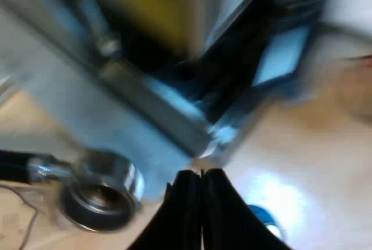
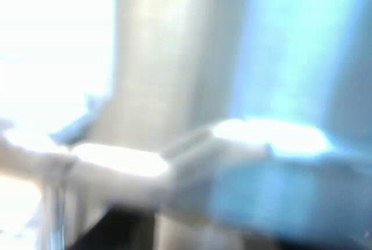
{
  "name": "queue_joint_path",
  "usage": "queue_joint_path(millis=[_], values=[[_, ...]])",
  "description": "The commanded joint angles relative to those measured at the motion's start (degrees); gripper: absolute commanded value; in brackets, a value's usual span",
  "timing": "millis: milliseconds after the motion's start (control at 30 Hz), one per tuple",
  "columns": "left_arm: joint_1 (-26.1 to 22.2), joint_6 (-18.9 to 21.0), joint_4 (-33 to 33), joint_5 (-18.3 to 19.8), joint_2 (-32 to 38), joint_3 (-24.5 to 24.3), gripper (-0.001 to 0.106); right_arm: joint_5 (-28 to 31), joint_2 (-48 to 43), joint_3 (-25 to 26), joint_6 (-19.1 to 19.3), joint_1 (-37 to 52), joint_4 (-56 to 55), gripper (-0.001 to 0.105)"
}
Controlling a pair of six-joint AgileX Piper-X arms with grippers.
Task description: Put the handle in the coffee machine
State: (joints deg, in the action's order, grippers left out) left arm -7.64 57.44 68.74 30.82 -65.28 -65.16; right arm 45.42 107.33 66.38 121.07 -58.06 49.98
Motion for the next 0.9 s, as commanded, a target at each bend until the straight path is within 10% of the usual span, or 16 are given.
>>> queue_joint_path(millis=[33,433,900], values=[[-3.8,-1.4,-0.5,-0.5,0.5,-0.1,0.001,-2.4,-9.0,3.4,3.4,-0.2,7.9,0.037],[-15.9,-6.3,0.1,2.6,0.5,-0.1,0.001,-1.9,-9.0,3.1,0.1,-4.2,-1.6,0.037],[-15.9,-6.3,0.4,4.3,1.5,-0.1,0.001,-0.5,-9.4,3.1,-17.5,-7.0,-28.0,0.037]])
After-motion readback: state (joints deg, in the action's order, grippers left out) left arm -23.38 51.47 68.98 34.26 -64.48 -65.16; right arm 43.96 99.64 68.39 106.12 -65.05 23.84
